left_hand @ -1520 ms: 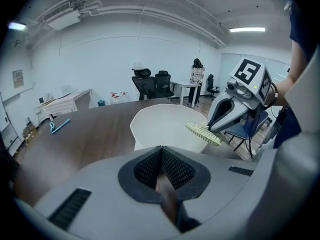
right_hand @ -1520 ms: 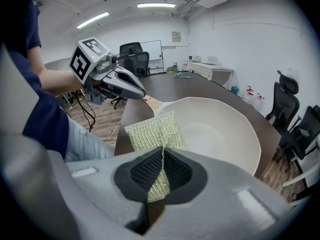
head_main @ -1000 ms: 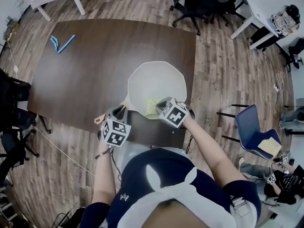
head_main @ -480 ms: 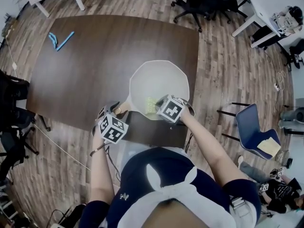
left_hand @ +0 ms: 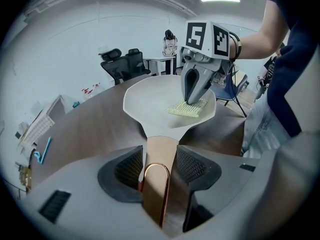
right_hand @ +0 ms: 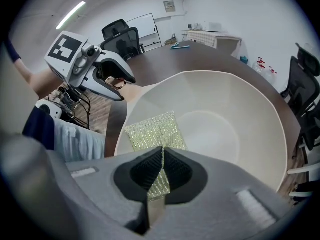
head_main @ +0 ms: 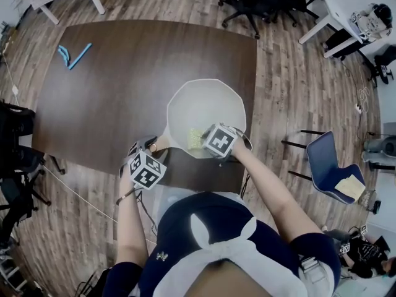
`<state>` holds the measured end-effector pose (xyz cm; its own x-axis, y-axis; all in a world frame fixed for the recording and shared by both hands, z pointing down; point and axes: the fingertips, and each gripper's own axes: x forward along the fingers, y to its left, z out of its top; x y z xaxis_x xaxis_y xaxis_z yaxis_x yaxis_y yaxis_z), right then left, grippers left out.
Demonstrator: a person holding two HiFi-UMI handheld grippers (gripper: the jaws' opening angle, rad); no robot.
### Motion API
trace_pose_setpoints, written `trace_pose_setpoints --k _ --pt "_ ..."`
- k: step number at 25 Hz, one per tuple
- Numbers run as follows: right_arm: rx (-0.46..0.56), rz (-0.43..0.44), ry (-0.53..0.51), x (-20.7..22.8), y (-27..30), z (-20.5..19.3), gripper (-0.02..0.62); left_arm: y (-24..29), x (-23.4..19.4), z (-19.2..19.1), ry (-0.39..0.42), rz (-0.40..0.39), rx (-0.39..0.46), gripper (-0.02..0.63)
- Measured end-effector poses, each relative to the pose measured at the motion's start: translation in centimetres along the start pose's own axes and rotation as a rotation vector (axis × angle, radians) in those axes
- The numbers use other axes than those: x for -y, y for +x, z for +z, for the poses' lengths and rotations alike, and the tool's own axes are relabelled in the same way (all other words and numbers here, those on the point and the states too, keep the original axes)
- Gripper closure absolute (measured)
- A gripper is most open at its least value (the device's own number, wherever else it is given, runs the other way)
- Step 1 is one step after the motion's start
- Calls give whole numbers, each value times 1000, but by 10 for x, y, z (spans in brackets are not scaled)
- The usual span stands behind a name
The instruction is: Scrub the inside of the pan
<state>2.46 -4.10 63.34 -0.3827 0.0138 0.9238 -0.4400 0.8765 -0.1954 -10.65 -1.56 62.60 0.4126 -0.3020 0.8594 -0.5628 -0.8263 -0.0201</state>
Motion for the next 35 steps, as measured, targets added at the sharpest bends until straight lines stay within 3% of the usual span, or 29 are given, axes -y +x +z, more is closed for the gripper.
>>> trace_pose_setpoints --k 12,24,30,35 --pt "-66 59 5 -4 21 1 588 18 -8 -11 89 -18 -105 413" --pt "-99 145 60 -9 42 -2 588 19 -10 -13 79 -36 -95 413" --pt "-59 219 107 -18 43 12 588 18 -11 -13 81 -39 -98 413" --pt "-39 228 122 -17 48 16 588 18 -12 -12 92 -40 -101 413"
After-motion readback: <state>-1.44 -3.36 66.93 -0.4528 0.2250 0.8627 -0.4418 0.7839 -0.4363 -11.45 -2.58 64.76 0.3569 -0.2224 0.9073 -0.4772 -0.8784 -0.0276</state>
